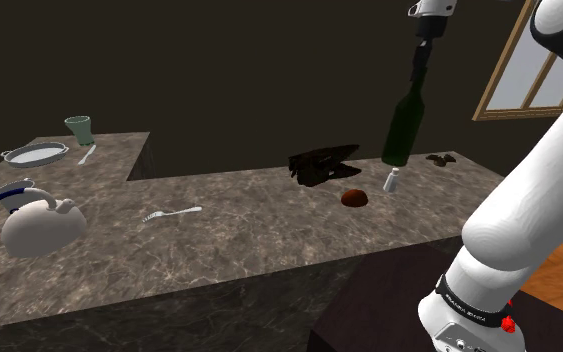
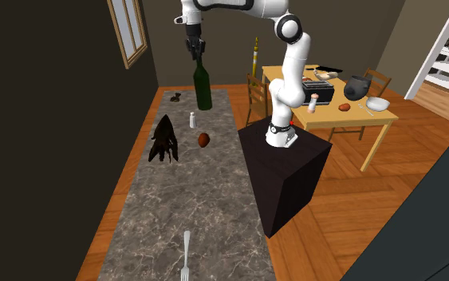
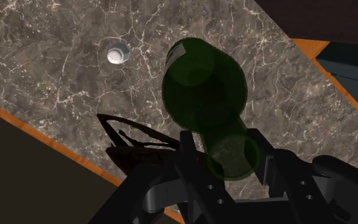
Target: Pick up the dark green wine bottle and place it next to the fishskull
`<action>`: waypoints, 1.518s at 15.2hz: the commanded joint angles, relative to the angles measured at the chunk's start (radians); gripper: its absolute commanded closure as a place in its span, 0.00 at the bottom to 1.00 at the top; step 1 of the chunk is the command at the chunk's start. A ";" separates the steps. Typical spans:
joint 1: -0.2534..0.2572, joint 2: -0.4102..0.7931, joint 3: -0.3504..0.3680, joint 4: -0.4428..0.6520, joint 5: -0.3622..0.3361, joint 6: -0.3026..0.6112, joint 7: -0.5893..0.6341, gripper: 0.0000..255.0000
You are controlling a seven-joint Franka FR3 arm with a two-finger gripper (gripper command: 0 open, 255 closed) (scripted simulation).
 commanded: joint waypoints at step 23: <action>-0.004 -0.062 0.004 -0.389 -0.029 0.334 0.016 1.00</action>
